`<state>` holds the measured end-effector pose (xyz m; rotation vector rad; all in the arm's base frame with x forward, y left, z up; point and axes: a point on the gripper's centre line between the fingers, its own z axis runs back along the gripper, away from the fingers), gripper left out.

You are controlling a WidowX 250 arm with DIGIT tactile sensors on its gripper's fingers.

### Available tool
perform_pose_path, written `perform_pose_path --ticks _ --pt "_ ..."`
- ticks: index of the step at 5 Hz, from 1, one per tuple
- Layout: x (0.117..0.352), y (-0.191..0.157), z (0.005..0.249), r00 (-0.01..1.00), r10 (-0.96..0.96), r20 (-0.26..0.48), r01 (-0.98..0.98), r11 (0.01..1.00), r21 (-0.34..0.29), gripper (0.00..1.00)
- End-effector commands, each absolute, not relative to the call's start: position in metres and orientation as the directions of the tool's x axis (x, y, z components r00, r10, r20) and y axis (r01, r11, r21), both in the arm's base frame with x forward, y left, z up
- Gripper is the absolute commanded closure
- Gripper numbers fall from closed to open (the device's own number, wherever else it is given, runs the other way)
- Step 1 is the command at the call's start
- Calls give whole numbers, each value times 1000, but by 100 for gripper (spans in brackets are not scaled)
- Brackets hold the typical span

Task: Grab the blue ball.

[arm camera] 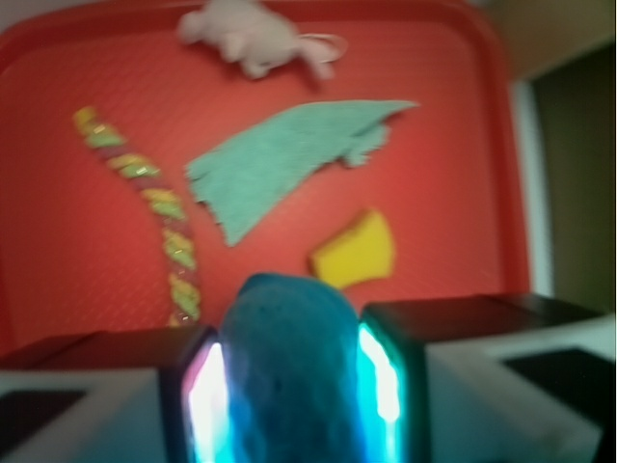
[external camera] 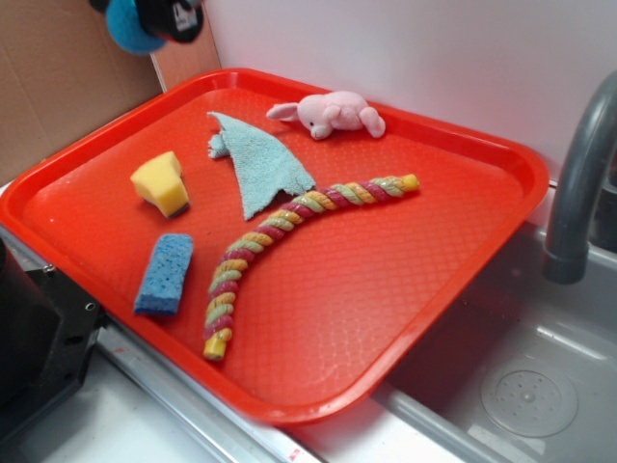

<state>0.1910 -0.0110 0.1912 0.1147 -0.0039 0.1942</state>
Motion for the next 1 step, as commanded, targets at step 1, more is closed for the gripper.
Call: perform_pose_path --ticks 1 --pt "180 -35 208 962 256 97 -266 959 99 100"
